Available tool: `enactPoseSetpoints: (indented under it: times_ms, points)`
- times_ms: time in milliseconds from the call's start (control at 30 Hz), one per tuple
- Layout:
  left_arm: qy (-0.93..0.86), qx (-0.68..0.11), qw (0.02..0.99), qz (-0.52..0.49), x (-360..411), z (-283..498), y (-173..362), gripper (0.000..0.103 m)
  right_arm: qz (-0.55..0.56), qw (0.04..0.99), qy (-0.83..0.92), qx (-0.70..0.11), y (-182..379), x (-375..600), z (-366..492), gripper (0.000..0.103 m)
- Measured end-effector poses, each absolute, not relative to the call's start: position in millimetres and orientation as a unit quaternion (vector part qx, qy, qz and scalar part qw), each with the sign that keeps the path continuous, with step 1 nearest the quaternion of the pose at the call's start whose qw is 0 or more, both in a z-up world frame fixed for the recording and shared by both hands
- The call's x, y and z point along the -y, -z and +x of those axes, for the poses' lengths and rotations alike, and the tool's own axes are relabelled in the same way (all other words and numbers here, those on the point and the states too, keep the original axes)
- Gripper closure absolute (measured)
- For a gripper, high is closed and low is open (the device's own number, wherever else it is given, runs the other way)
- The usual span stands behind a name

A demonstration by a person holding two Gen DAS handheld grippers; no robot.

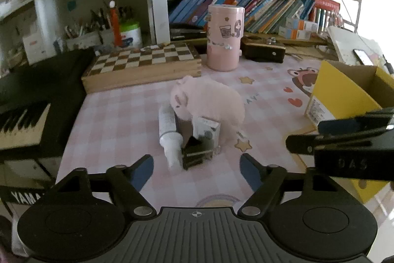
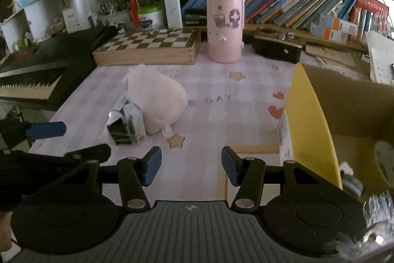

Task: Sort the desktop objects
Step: 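Move both tools toward the black binder clip and small white box by the plush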

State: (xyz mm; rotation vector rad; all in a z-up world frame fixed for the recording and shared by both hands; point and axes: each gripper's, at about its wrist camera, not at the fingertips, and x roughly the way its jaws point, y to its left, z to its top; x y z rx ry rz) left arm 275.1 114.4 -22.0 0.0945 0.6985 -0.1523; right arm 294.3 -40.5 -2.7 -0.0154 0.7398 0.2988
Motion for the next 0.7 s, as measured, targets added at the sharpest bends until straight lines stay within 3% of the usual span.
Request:
enactPoseSetpoints:
  times_ms: [200, 700]
  points:
    - [0.089, -0.353, 0.93, 0.06, -107.8, 299.1, 33.5, 0.045, -0.01, 0.922, -0.148, -0.356, 0.4, 39.7, 307.9, 0.051]
    - [0.101, -0.366, 0.92, 0.098, -99.1, 329.3, 58.6, 0.052, -0.015, 0.917, -0.16, -0.365, 4.7, 31.0, 328.5, 0.051]
